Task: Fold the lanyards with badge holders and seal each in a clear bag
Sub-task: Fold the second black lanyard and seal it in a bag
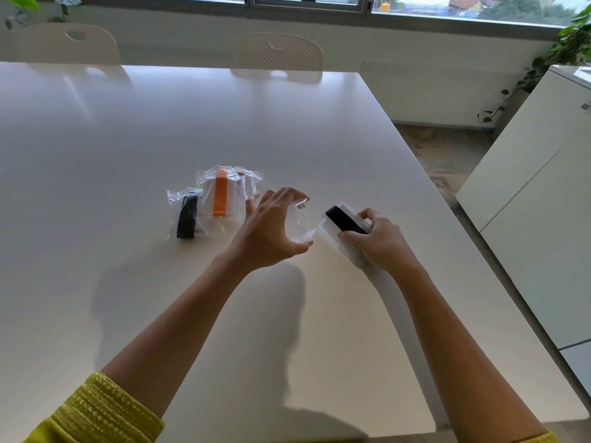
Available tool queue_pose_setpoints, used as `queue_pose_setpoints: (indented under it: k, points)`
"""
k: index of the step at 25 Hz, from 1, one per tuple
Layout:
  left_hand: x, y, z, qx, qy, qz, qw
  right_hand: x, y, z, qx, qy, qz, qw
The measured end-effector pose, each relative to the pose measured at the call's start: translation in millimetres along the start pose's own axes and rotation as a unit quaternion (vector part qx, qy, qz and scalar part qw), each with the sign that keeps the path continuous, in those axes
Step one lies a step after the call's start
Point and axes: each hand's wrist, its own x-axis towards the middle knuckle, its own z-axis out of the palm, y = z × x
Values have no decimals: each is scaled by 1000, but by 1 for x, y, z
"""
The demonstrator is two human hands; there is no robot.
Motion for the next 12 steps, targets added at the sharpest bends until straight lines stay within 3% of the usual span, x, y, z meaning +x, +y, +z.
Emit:
queue_pose_setpoints:
  k: [7,12]
  points:
    - [3,-6,-2,7,1,2,1000,-4,-9,-8,103,-21,-49,993]
    - [8,-8,-1,4,-6,-3,1000,-15,-39,-30,45,-64,-115,990]
